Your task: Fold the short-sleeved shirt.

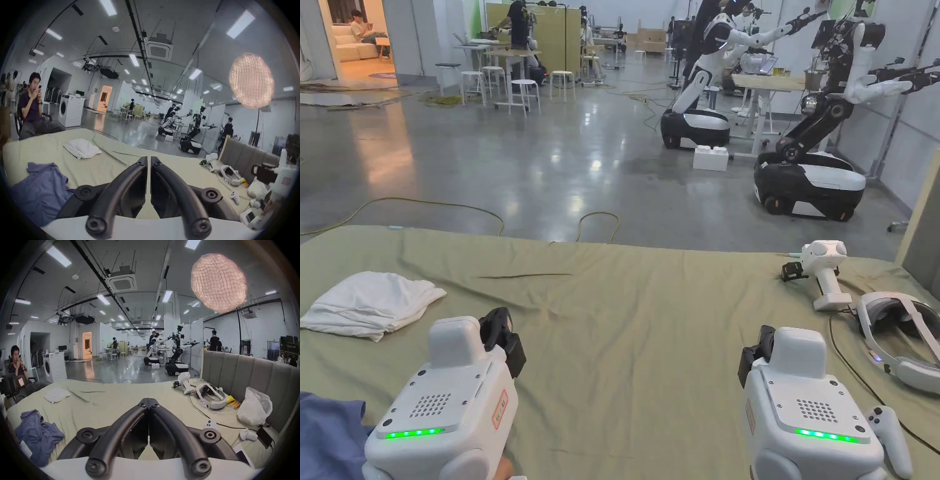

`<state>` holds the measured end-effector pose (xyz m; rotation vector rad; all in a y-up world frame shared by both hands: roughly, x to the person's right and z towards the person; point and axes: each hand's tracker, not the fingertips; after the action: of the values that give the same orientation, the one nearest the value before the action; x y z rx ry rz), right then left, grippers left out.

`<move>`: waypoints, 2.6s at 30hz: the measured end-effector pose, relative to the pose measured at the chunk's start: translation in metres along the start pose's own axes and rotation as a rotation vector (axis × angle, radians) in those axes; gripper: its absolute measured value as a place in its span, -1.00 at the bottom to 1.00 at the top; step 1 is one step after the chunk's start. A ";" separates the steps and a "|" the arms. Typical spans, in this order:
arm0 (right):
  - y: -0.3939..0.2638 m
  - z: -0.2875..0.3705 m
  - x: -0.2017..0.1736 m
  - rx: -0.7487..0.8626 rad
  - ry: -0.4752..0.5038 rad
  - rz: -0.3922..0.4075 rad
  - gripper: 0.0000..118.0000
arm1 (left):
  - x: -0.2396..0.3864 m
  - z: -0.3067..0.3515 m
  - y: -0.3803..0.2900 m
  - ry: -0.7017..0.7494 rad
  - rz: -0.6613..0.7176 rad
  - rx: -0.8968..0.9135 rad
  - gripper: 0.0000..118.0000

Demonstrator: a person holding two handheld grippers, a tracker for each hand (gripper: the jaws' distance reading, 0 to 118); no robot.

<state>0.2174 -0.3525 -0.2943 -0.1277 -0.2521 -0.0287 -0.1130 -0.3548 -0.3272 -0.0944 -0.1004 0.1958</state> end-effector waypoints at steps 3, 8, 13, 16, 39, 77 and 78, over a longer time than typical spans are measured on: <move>0.001 0.001 -0.002 -0.005 0.008 -0.002 -1.00 | 0.002 0.005 0.002 -0.022 -0.075 -0.011 -0.92; -0.006 0.001 -0.007 -0.020 0.011 0.075 -1.00 | -0.014 0.002 0.006 0.017 -0.143 -0.115 -0.92; -0.021 0.000 -0.014 -0.063 0.044 0.093 -1.00 | -0.060 0.010 0.002 0.145 -0.174 -0.347 -0.92; -0.031 0.000 -0.020 -0.079 0.052 0.111 -1.00 | -0.110 0.013 -0.010 0.208 -0.112 -0.492 -0.92; -0.059 -0.003 -0.029 -0.170 0.093 0.182 -1.00 | -0.255 0.000 -0.108 0.352 0.037 -1.018 0.16; -0.022 0.028 0.020 -0.074 0.036 0.119 -1.00 | 0.012 -0.018 0.087 -0.321 -0.087 -0.294 -0.94; -0.021 0.030 0.023 -0.072 0.031 0.116 -1.00 | 0.026 -0.021 0.086 -0.349 -0.092 -0.298 -0.94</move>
<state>0.2318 -0.3698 -0.2574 -0.2132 -0.2128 0.0756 -0.1019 -0.2678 -0.3544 -0.3515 -0.4815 0.1027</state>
